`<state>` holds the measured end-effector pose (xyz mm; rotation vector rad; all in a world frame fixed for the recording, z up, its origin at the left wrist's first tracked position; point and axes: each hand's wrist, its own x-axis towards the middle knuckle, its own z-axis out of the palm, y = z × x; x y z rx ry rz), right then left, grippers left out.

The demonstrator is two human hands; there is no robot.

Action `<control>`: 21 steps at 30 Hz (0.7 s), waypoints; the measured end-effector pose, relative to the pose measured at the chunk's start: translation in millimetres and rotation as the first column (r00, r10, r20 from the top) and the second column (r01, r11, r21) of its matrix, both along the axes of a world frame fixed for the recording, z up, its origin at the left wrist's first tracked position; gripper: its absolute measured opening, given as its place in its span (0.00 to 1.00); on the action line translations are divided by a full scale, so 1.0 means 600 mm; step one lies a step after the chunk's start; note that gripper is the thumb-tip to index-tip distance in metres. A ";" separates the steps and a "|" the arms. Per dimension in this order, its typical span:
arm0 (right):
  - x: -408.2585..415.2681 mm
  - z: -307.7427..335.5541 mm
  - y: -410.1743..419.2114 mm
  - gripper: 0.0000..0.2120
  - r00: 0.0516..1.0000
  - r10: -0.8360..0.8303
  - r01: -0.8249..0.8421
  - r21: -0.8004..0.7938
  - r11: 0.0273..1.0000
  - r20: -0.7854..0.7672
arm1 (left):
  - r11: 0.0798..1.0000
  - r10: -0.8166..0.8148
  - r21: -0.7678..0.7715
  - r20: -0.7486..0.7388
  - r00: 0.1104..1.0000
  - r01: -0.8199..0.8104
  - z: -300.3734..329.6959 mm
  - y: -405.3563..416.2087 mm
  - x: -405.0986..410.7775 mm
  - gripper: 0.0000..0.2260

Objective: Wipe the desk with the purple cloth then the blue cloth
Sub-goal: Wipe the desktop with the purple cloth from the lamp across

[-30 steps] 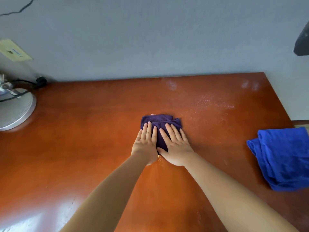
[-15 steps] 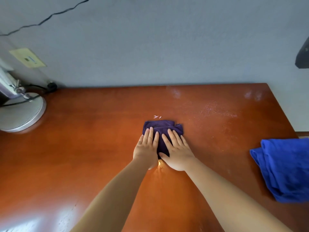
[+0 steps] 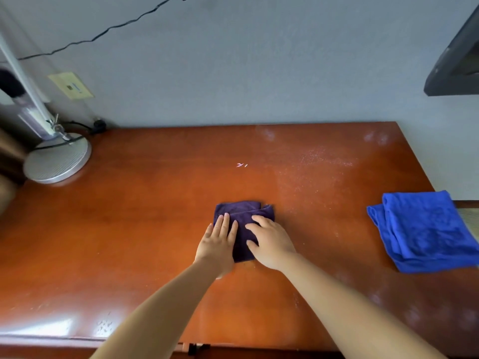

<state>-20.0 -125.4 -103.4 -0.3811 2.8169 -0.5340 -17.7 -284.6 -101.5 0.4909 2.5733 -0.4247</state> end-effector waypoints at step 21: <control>0.003 -0.057 -0.015 0.13 0.845 -0.388 0.368 -0.127 0.921 -0.369 | 0.983 0.058 0.183 -0.143 0.988 -0.031 0.018 0.032 -0.061 0.29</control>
